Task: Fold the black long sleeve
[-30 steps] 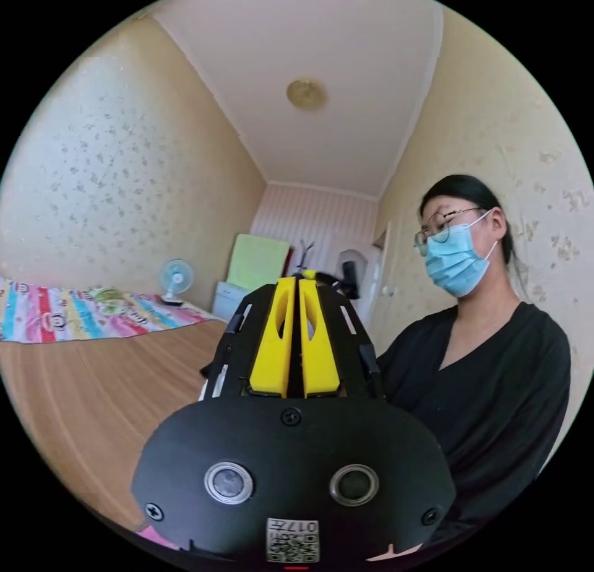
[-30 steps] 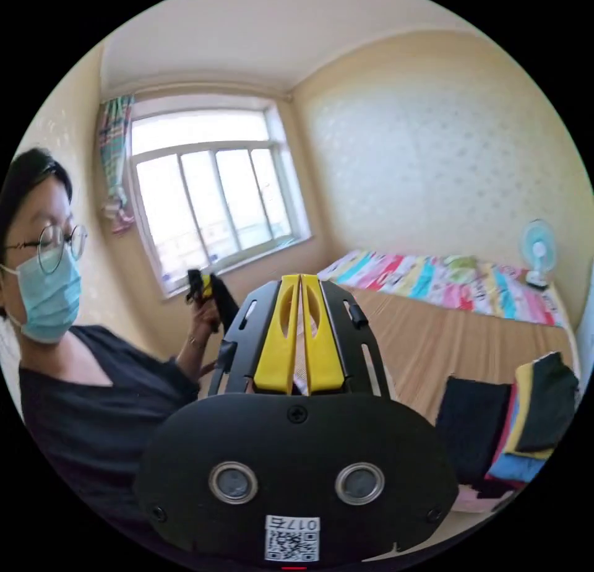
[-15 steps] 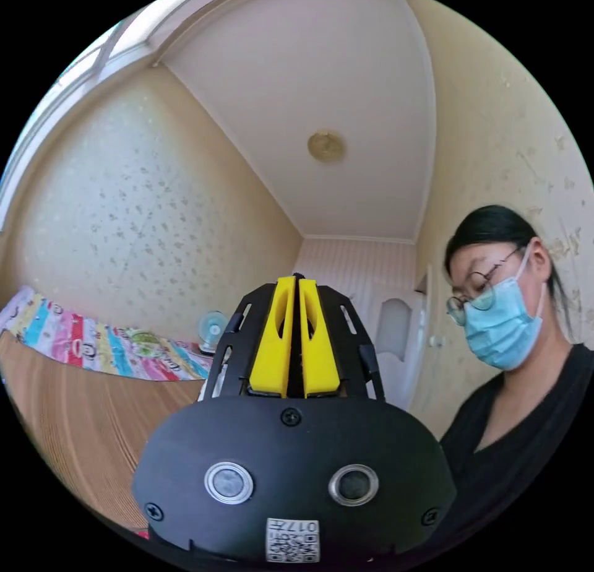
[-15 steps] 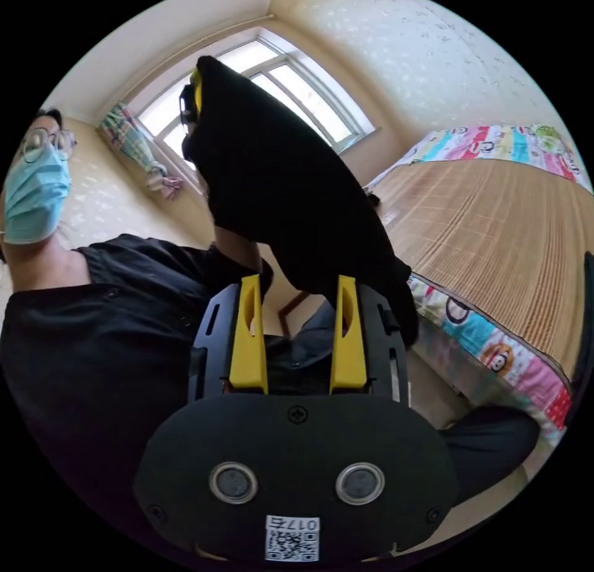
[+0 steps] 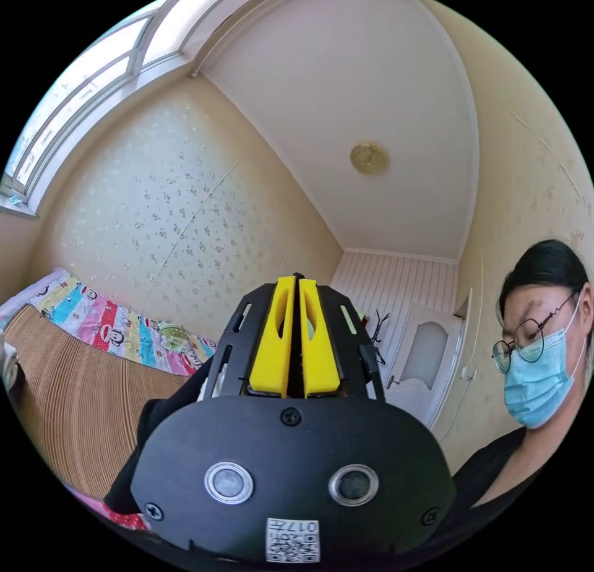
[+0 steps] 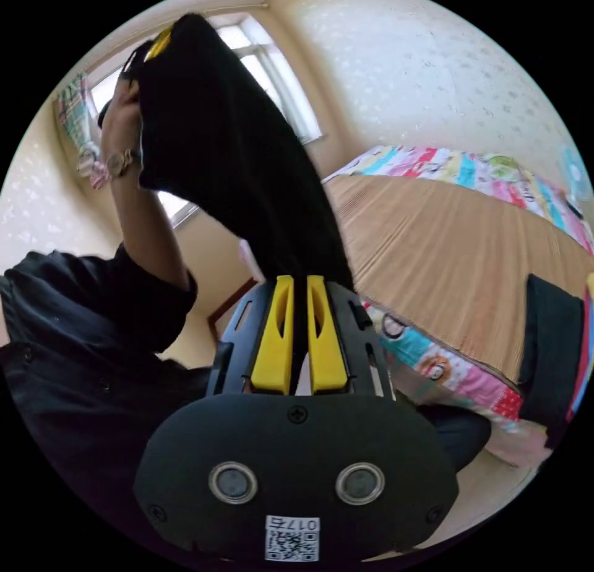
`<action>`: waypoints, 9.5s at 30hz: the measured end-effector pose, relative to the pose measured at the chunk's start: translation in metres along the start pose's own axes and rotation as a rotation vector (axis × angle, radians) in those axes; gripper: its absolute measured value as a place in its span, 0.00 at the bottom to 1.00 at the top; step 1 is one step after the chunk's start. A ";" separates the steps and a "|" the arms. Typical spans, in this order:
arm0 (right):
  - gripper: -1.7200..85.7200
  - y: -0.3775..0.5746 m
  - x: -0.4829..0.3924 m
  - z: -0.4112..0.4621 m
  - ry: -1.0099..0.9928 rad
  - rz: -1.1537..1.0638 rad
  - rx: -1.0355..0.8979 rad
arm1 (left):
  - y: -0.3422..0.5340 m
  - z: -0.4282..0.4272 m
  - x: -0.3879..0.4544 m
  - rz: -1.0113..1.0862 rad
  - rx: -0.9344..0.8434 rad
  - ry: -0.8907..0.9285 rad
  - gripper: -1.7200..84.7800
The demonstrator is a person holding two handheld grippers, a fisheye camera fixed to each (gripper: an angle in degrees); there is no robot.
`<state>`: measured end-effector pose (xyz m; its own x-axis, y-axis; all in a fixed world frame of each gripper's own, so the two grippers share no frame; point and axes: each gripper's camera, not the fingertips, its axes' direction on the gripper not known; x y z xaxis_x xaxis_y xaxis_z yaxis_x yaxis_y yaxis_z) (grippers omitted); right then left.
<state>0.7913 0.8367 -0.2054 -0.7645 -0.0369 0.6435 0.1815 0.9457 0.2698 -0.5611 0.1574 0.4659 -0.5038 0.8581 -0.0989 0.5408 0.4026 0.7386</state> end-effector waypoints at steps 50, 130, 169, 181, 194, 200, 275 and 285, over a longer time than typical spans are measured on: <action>0.12 -0.105 0.537 0.047 0.387 0.422 -0.227 | 0.161 0.089 -0.421 -0.585 -0.851 -0.421 0.15; 0.02 -0.075 0.600 -0.230 -0.082 0.427 0.077 | 0.178 0.306 -0.322 -0.301 -0.724 0.131 0.10; 0.04 -0.190 0.593 -0.264 -0.059 0.471 -0.070 | 0.265 0.059 -0.343 -0.263 -0.899 -0.528 0.07; 0.20 -0.007 0.575 -0.454 0.206 1.001 0.312 | 0.247 0.017 -0.399 -0.399 -0.829 -0.462 0.02; 0.06 -0.051 0.581 -0.430 0.067 1.011 0.563 | 0.226 -0.008 -0.428 -0.427 -0.816 -0.439 0.02; 0.05 -0.115 0.539 -0.525 0.340 0.635 0.646 | 0.219 -0.019 -0.441 -0.449 -0.800 -0.413 0.02; 0.03 -0.018 0.466 -0.187 -0.163 0.430 -0.348 | 0.136 -0.003 -0.373 -0.405 -0.927 -0.342 0.02; 0.03 0.037 0.493 -0.280 -0.178 0.633 -0.248 | 0.132 -0.095 -0.358 -0.517 -1.221 -0.417 0.18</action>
<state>0.5945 0.7631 0.3223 -0.5513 0.5695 0.6098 0.7445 0.6657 0.0514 -0.3734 -0.1266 0.6617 -0.1114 0.8166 -0.5663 -0.6765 0.3551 0.6452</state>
